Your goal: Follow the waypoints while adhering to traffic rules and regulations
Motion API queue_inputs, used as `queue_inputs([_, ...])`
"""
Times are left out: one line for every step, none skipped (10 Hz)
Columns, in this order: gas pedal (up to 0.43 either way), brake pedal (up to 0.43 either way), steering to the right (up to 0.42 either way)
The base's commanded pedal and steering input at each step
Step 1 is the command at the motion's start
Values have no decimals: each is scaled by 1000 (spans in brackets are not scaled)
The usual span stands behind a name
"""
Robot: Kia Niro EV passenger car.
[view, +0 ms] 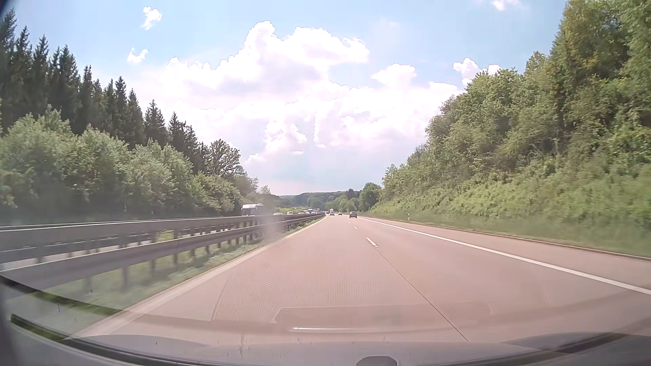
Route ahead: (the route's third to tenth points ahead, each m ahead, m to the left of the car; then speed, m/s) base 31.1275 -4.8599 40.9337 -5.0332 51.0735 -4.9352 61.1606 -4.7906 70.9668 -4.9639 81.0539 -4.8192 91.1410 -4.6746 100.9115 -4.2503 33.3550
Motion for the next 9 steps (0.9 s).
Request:
queue_inputs([209, 0, -1])
queue_inputs([209, 0, -1])
queue_inputs([209, 0, -1])
queue_inputs([209, 0, -1])
queue_inputs([209, 0, -1])
queue_inputs([209, 0, 0])
queue_inputs([209, 0, 0])
queue_inputs([209, 0, 0])
queue_inputs([209, 0, 0])
